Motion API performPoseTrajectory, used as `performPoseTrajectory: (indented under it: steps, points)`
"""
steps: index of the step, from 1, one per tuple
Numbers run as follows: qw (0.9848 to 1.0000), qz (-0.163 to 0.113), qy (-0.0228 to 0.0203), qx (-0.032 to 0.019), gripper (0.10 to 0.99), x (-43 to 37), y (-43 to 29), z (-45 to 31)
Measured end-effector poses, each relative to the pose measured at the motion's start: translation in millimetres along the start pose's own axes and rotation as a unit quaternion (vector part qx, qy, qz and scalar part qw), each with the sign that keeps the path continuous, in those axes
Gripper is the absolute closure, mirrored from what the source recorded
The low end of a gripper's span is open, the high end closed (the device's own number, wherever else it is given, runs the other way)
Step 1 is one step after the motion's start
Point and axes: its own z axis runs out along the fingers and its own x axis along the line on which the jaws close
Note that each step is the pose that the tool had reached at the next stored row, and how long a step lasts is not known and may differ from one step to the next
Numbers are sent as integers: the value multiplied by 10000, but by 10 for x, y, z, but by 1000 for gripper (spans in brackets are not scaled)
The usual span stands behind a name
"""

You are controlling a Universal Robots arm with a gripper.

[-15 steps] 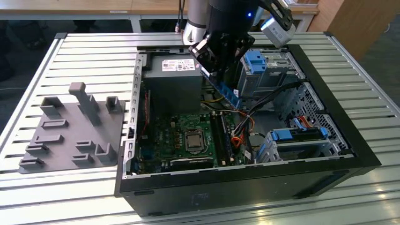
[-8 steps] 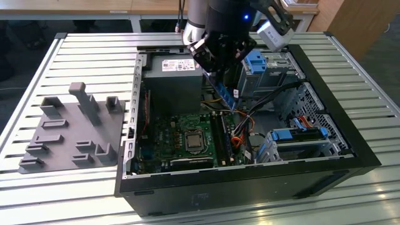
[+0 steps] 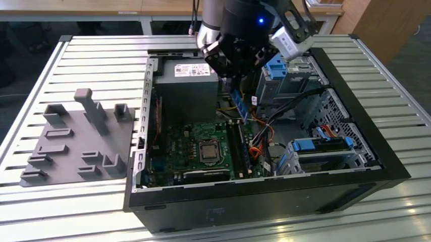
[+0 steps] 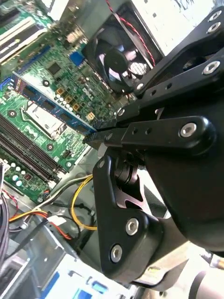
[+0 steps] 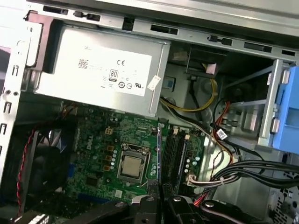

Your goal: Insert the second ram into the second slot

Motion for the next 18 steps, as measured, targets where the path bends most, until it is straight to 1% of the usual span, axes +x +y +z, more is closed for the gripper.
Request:
performPoseTrajectory:
  steps: [3,5,9,10,15,18]
  points:
    - [9996,269,-2,-7,949,-1,0,10]
    - [9990,449,-4,-11,949,-1,0,17]
    - [9968,803,-7,-20,949,-2,-1,40]
    - [9965,840,-7,-21,949,-2,-1,48]
    - [9965,840,-7,-21,949,-6,-2,134]
    - [9964,847,-7,-21,949,-7,-18,160]
